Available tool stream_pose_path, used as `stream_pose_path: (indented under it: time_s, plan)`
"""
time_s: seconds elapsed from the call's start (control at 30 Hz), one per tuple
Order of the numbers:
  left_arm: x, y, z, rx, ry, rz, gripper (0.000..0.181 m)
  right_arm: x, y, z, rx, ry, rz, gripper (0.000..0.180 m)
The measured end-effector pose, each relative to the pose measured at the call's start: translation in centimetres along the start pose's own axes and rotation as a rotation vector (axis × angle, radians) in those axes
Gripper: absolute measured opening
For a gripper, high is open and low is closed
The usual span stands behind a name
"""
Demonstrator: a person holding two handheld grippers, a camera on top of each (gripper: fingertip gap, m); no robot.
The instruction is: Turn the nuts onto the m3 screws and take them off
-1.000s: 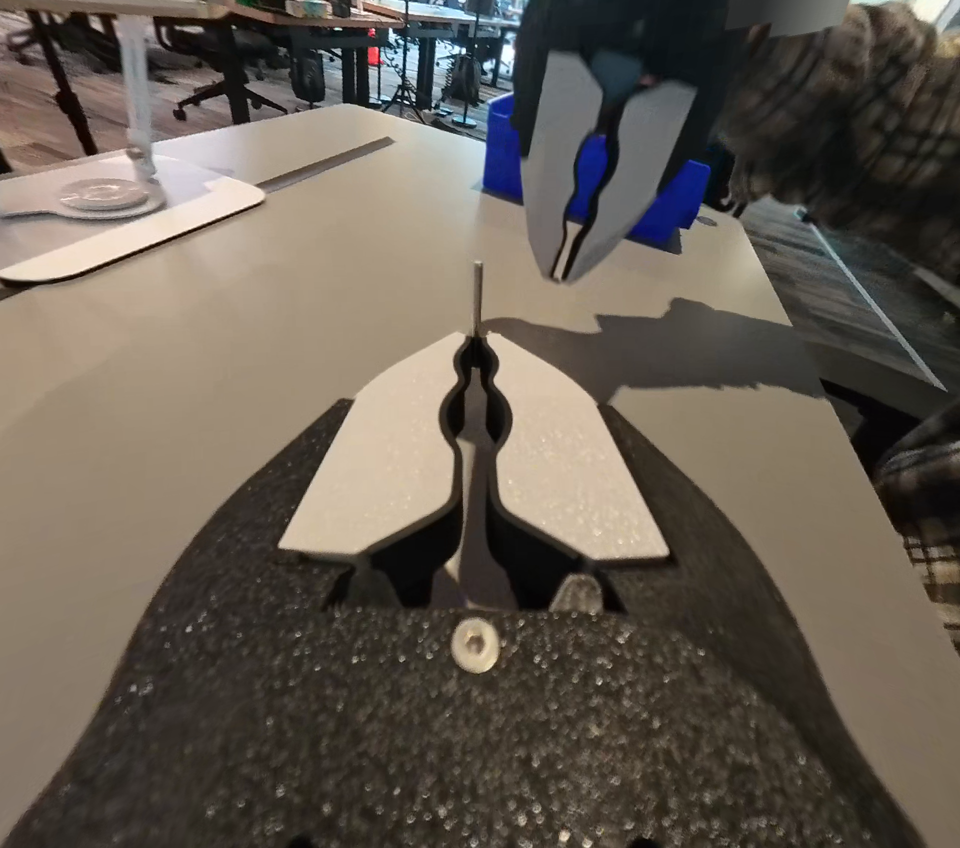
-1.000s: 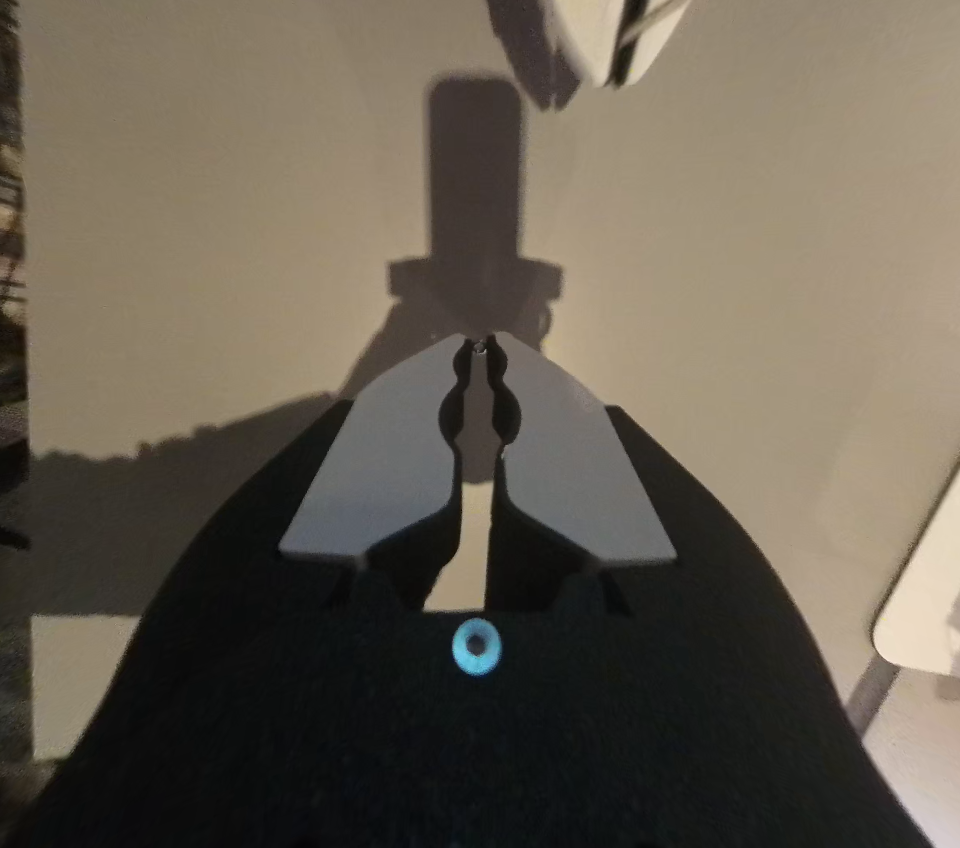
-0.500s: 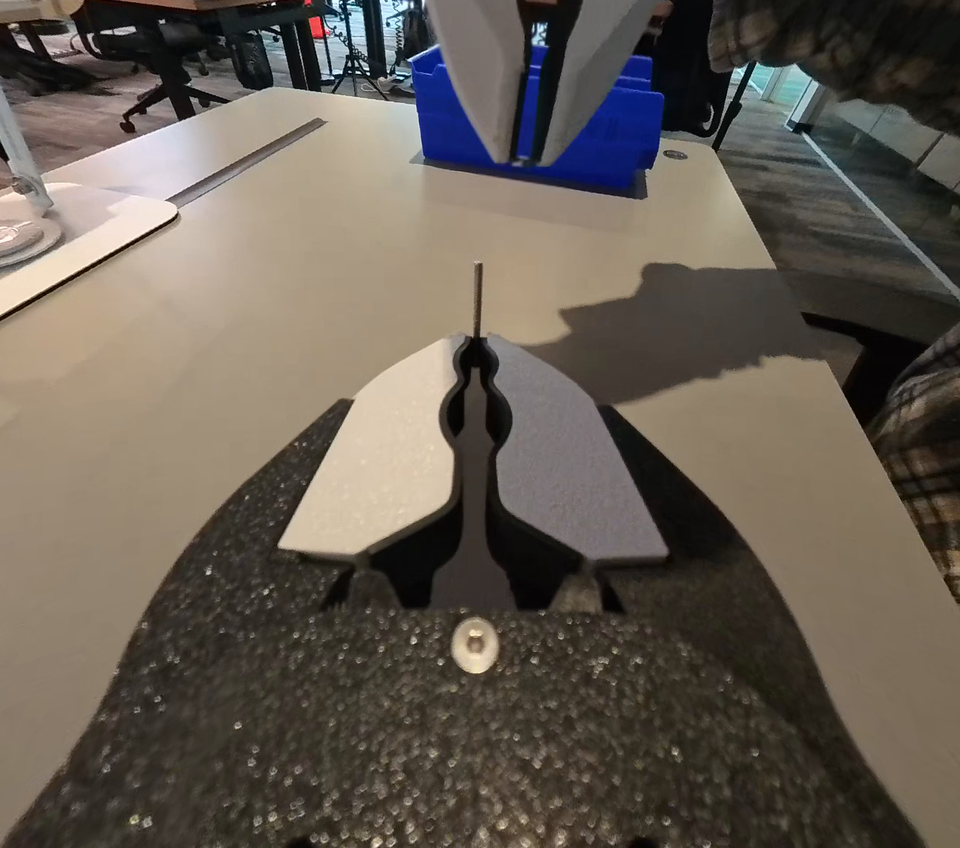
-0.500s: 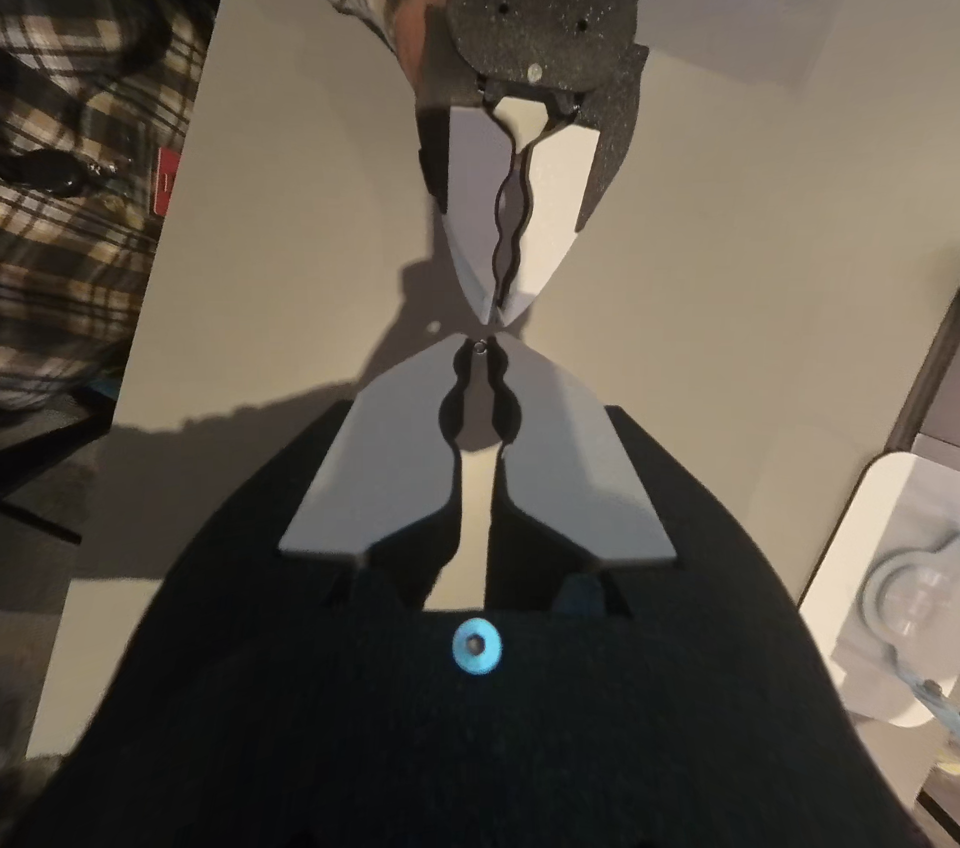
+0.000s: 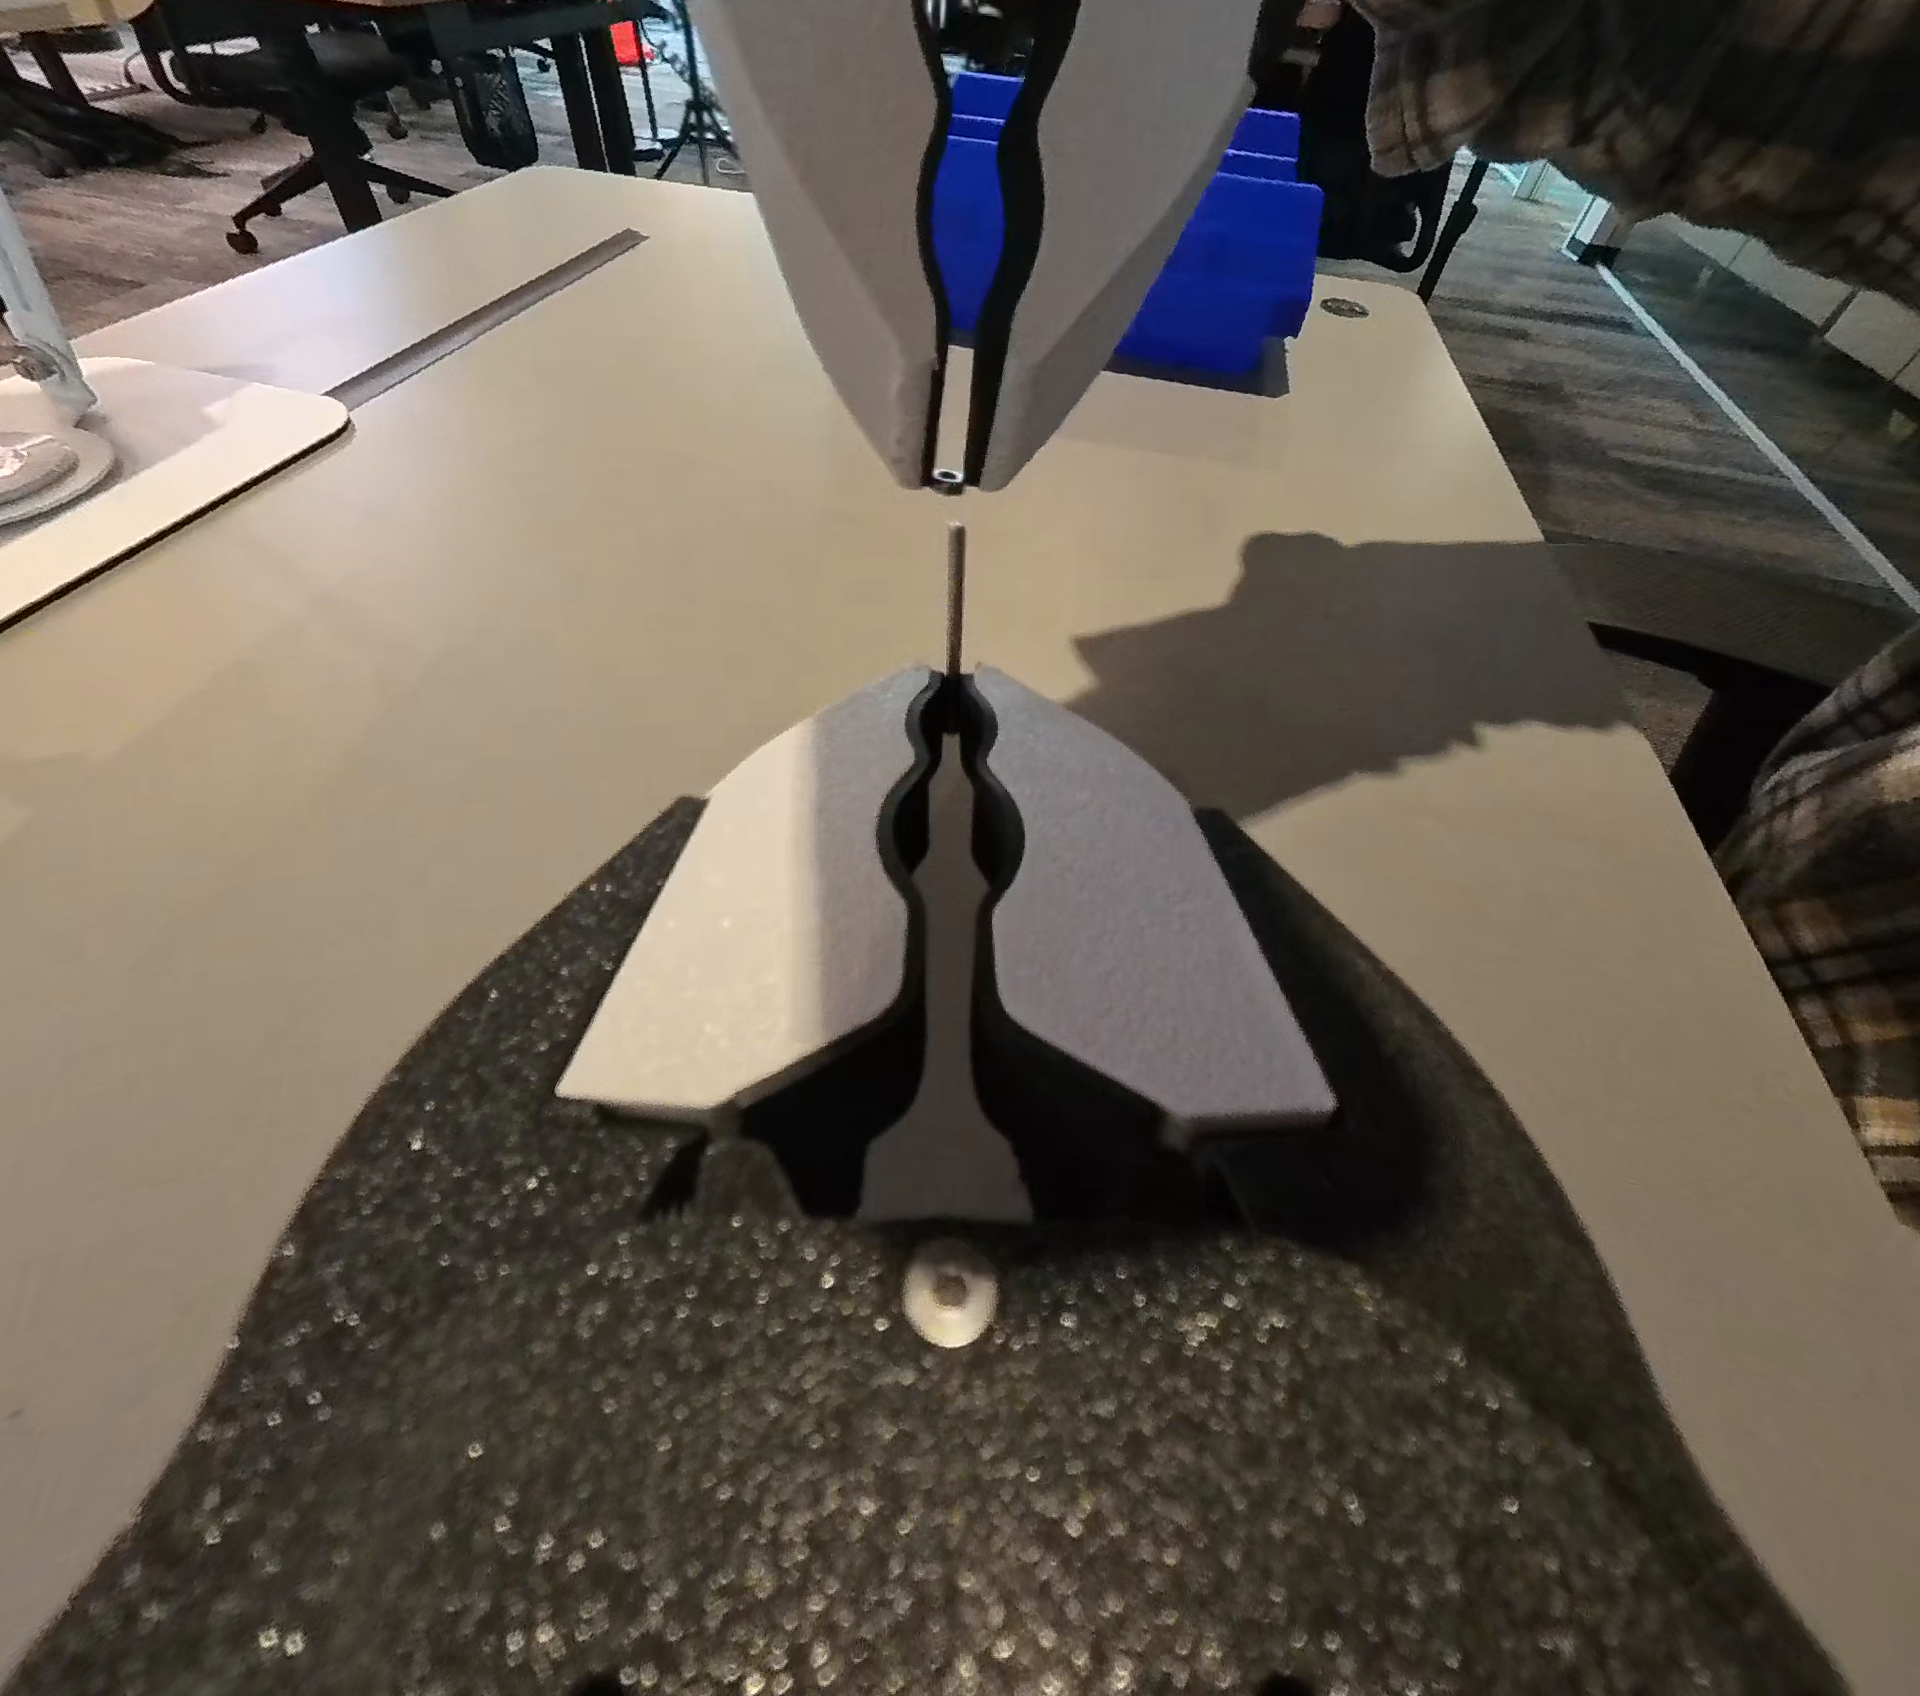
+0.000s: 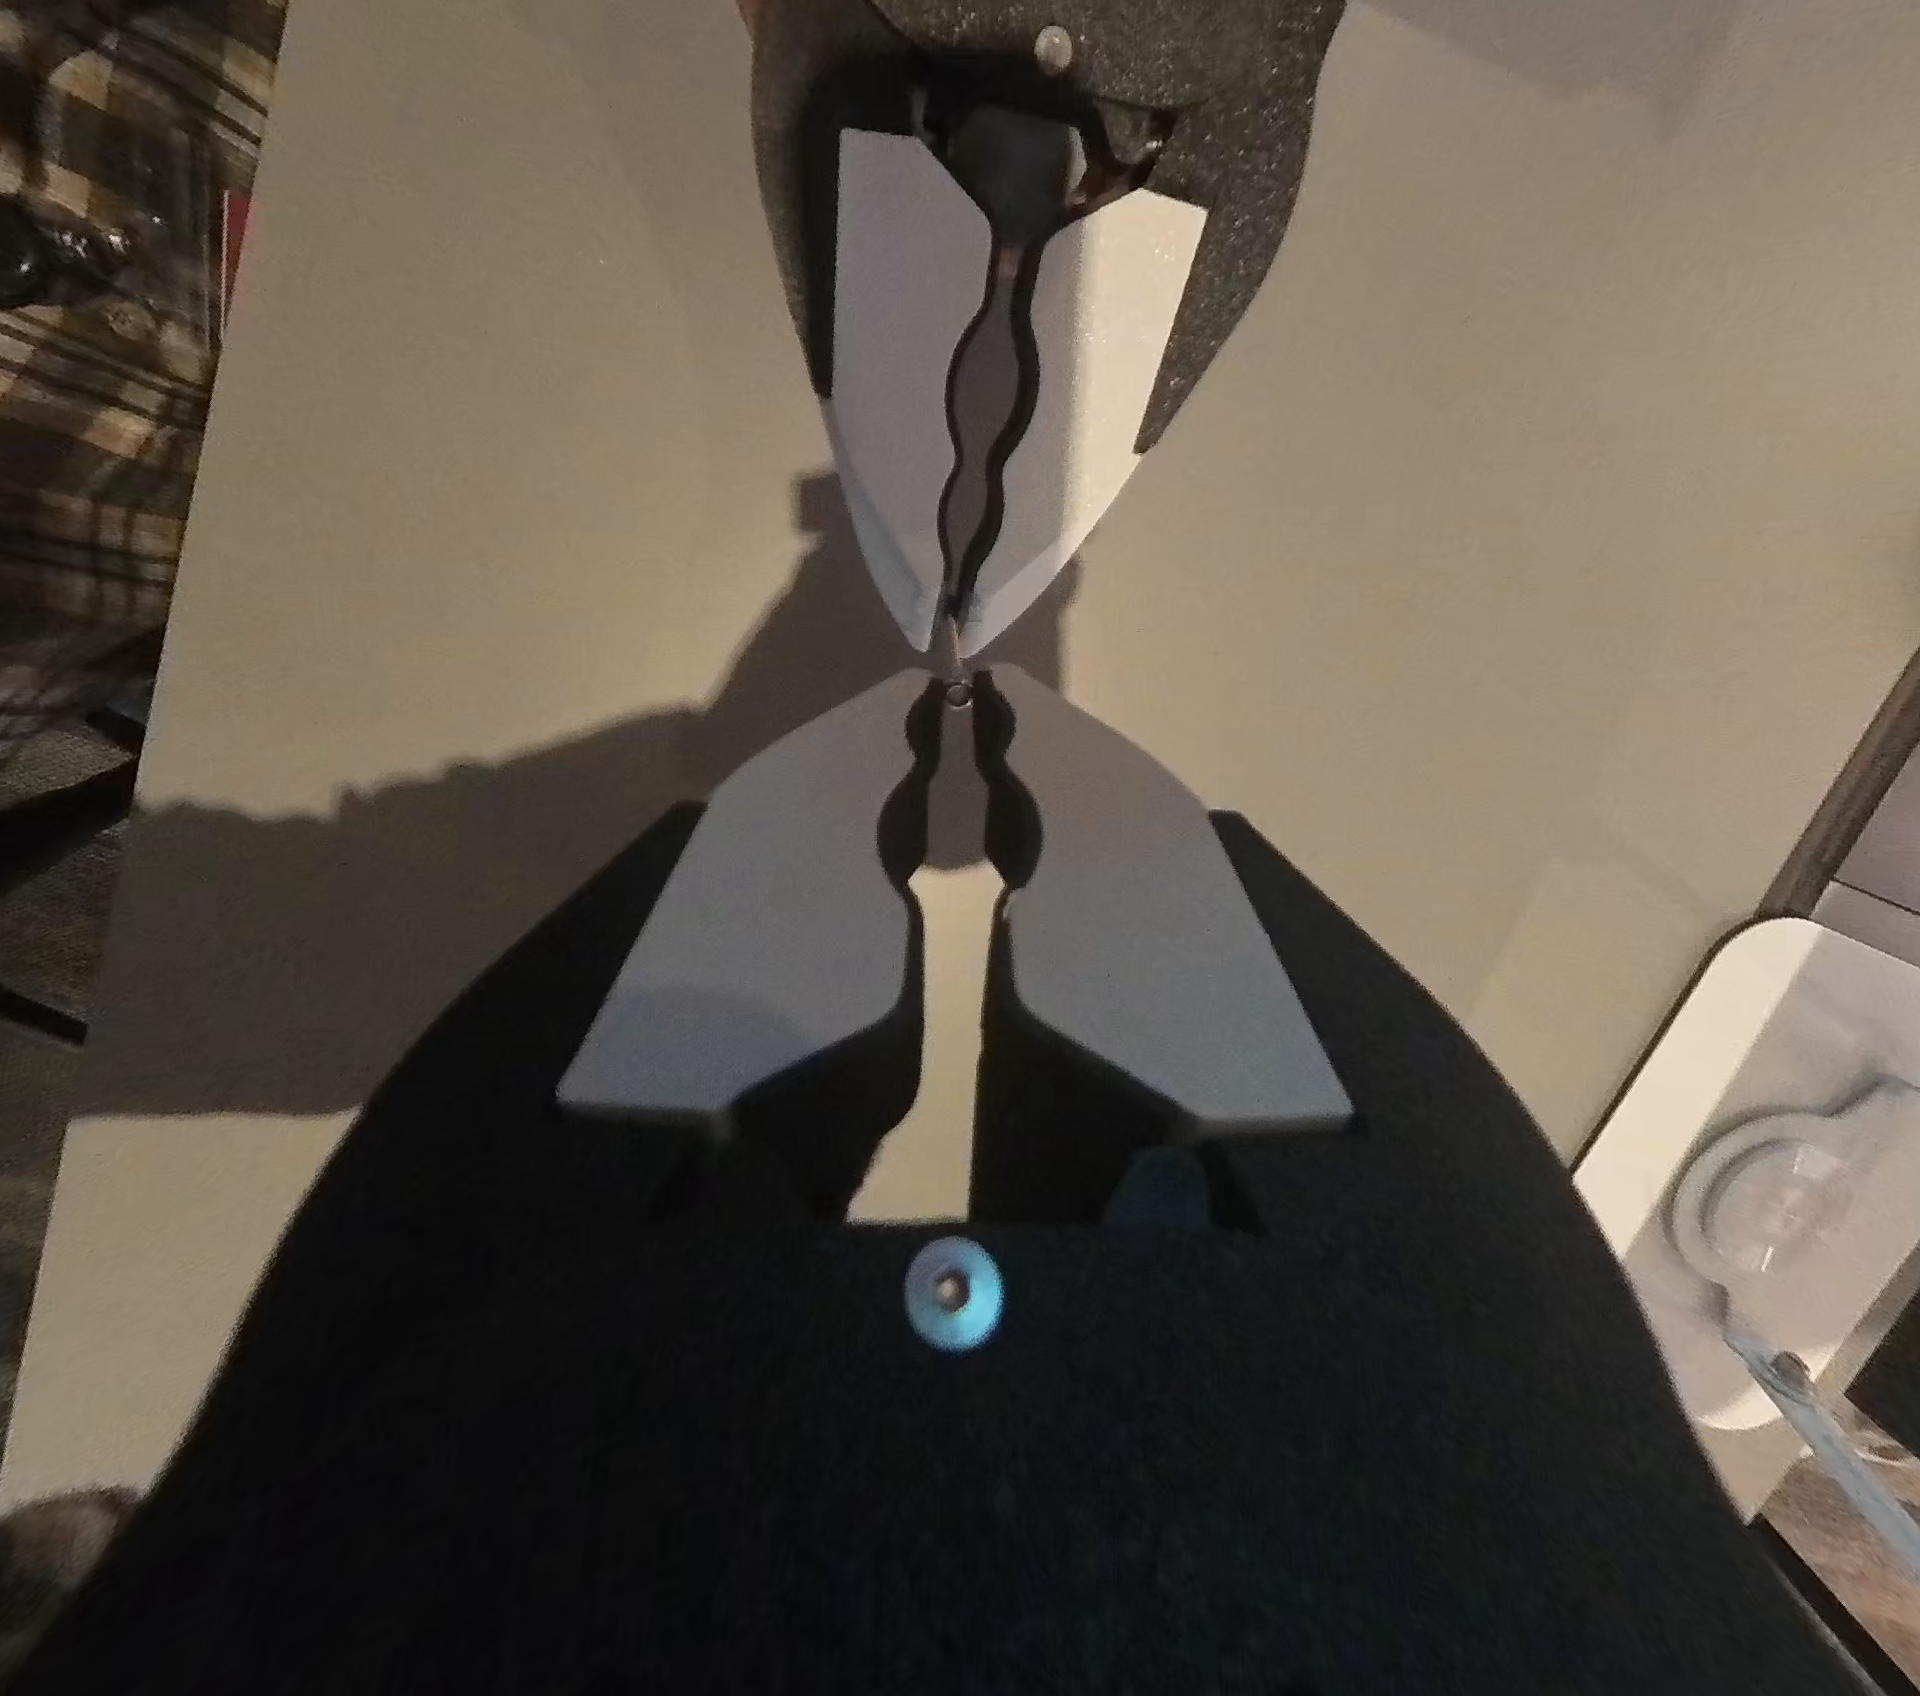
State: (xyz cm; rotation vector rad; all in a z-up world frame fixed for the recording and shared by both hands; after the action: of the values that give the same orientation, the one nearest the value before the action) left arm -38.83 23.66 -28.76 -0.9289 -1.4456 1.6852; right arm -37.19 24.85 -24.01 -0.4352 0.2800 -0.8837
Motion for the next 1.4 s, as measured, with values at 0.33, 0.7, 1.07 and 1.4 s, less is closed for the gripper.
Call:
stream_pose_path:
  time_s: [0.33,0.7,1.07,1.4]
  plan:
    - [-0.16,0.06,-0.09,0.007,0.005,0.003,0.002,0.13,0.01,-0.48,0.009,-0.014,0.005,0.005]
    - [-0.14,0.08,-0.09,0.010,0.004,0.006,0.002,0.20,0.15,-0.67,0.020,-0.024,0.001,0.005]
    - [-0.05,0.17,-0.10,0.015,0.005,0.016,0.002,0.10,0.20,-0.80,0.034,-0.028,-0.005,0.005]
    - [-0.10,0.08,-0.08,0.010,0.010,0.017,0.002,0.07,0.28,-0.81,0.034,-0.027,-0.009,0.006]
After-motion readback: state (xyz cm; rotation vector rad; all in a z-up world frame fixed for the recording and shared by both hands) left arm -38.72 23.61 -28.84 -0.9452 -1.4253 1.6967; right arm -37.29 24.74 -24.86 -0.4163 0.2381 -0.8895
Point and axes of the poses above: each gripper's, where its closed fingertips meet, z back along the fingers, y out of its underside, x = y × z across the jaws, the point moved 2 cm from there along z, back along the fingers, and after that the axes turned 7 degrees about -x, right-handed, at the moved point
